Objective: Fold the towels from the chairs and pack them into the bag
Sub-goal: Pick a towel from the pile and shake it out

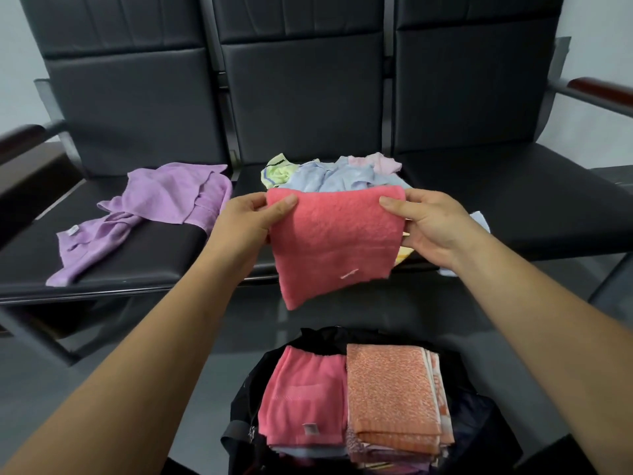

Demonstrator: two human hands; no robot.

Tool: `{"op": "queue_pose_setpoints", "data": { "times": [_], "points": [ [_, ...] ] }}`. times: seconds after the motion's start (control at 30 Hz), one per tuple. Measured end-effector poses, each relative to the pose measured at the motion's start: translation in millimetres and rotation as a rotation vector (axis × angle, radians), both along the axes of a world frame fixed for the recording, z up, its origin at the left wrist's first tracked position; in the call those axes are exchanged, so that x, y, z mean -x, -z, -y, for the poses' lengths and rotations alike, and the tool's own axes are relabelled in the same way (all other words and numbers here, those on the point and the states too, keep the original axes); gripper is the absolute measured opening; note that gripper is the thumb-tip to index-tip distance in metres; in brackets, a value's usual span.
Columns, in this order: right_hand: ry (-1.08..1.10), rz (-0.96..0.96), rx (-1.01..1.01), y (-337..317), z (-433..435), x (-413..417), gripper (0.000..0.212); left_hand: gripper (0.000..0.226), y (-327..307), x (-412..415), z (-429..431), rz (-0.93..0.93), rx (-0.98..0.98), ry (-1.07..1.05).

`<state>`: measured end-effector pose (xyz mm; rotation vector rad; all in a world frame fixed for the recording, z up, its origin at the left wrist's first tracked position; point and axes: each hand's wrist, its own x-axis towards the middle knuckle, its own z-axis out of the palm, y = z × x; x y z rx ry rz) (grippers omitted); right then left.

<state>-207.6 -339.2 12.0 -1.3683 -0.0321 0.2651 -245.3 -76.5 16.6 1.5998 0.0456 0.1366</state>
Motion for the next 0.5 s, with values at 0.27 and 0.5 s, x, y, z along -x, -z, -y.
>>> {"op": "queue_pose_setpoints", "data": {
  "times": [0.27,0.5],
  "points": [
    [0.014,0.025,-0.238,-4,-6,0,0.034,0.030,-4,0,-7,0.081,0.081,-0.003],
    [0.252,0.241,0.080,-1,-10,5,0.013,0.014,3,3,-7,0.165,0.061,-0.075]
  ]
}}
